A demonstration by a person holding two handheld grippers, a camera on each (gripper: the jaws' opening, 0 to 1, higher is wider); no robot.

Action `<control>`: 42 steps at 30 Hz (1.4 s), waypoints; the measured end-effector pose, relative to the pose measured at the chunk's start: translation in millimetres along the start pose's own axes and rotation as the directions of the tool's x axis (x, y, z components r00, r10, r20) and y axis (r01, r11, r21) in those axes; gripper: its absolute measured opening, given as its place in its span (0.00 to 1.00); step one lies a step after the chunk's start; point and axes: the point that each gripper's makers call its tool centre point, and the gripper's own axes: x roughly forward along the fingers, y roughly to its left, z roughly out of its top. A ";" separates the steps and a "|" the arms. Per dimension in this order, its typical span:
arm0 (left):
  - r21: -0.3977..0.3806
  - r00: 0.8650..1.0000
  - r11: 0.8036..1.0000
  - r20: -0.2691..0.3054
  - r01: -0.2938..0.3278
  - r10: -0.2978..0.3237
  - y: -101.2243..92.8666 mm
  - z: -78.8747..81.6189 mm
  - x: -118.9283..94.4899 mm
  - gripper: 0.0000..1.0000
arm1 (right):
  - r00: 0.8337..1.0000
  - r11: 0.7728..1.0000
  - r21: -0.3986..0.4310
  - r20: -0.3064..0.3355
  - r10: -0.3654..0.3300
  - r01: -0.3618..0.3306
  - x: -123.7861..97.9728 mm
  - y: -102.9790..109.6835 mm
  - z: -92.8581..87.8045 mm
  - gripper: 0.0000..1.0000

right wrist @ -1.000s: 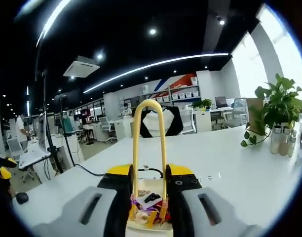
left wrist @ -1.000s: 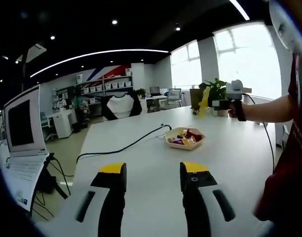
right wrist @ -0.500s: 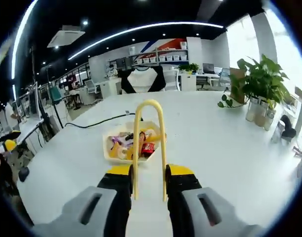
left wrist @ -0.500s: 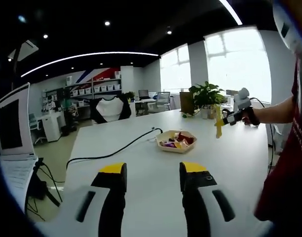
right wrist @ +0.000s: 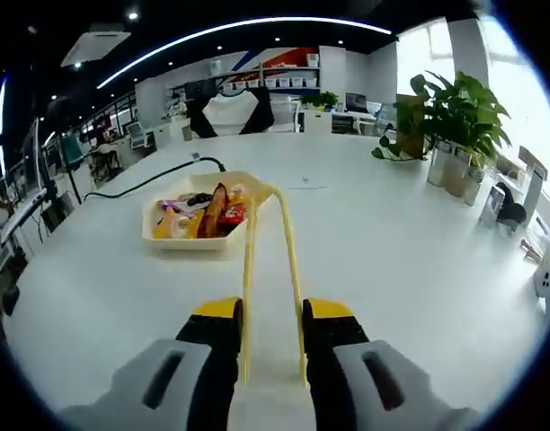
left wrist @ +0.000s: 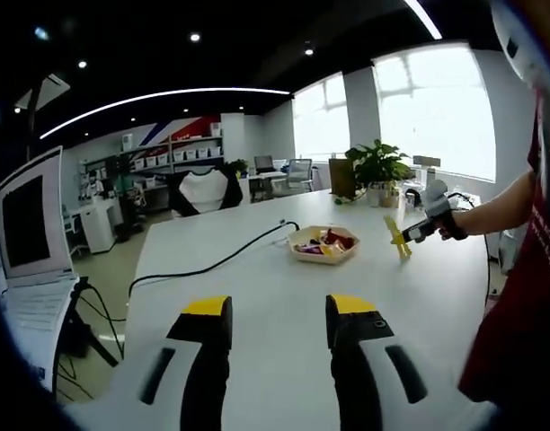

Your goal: Place the target food into the container with the food tongs after gripping and lifting it, then release it inside without dropping or visibly crushing the food.

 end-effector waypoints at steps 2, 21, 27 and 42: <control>-0.004 1.000 1.000 0.000 -0.013 0.013 1.5 0.2 -2.9 0.44 | 1.000 0.999 -0.031 -0.019 -0.020 0.019 13.3 -2.0 -11.4 0.25; 0.005 1.000 1.000 -0.015 -0.025 0.025 -5.5 4.0 12.3 0.45 | 0.977 0.999 -0.028 0.211 0.042 -0.037 -6.8 -18.5 10.5 0.47; 0.010 1.000 1.000 0.002 -0.027 0.027 -5.5 10.6 22.3 0.45 | 0.952 0.991 -0.033 0.275 0.132 -0.127 -61.9 -25.7 38.3 0.43; -0.046 0.990 0.993 0.076 -0.112 0.116 12.1 37.0 24.0 0.45 | 0.880 0.994 -0.033 0.461 0.111 -0.109 -156.6 -39.7 70.7 0.51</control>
